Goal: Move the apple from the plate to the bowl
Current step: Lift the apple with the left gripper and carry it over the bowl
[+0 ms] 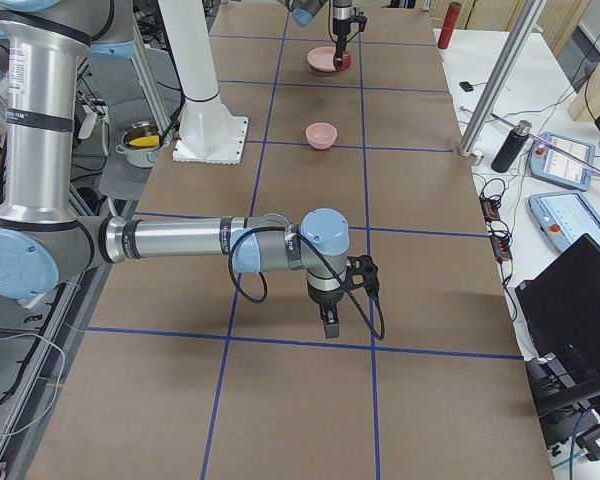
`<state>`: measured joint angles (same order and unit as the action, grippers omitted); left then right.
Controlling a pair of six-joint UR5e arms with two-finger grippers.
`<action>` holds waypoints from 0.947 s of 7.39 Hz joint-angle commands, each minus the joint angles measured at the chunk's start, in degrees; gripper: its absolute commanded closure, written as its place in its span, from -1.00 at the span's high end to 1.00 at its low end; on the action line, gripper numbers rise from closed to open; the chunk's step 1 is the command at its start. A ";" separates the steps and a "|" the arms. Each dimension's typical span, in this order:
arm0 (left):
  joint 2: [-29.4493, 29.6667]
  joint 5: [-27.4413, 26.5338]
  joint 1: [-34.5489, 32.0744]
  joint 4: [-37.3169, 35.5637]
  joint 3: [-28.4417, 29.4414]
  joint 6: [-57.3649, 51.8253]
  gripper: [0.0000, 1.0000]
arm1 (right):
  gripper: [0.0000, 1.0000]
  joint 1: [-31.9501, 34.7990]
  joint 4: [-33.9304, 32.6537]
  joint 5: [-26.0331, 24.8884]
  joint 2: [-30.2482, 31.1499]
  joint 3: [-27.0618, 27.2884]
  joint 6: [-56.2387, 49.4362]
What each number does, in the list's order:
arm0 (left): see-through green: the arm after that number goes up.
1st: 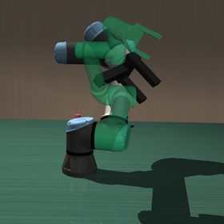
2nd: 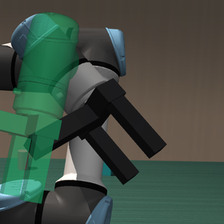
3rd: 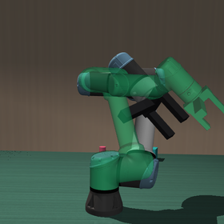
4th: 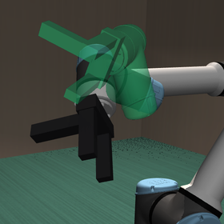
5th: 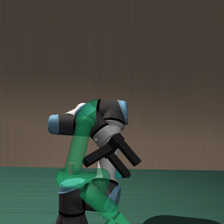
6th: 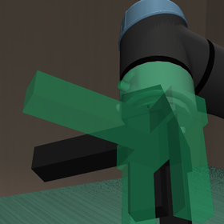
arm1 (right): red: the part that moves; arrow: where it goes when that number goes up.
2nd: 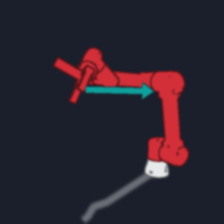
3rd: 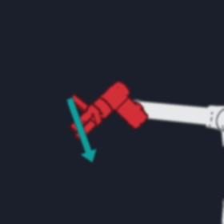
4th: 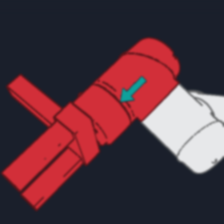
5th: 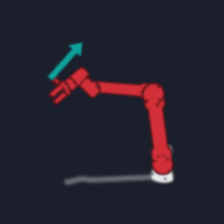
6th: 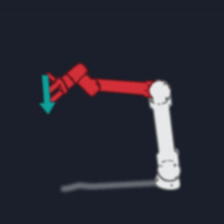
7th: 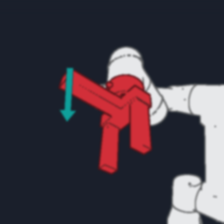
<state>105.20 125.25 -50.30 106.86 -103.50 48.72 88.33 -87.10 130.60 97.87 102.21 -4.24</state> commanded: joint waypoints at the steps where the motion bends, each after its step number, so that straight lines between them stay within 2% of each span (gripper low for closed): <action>1: 11.11 -6.56 7.63 -9.95 0.22 7.77 0.16 | 1.00 0.00 0.00 0.00 0.04 -0.08 -0.06; 3: 21.67 -10.97 12.75 -20.16 1.88 13.83 0.16 | 1.00 0.00 0.00 0.00 0.04 -0.08 0.02; 6: 34.07 -16.78 18.99 -21.08 13.63 21.66 0.18 | 1.00 0.00 0.00 0.00 0.04 -0.25 -0.06; 7: 35.58 -17.57 20.66 -20.99 15.67 22.47 0.19 | 1.00 0.00 0.00 0.00 0.04 -0.34 -0.06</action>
<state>137.67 109.16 -31.90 85.93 -91.40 69.39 88.33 -87.10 130.61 97.91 101.94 -4.30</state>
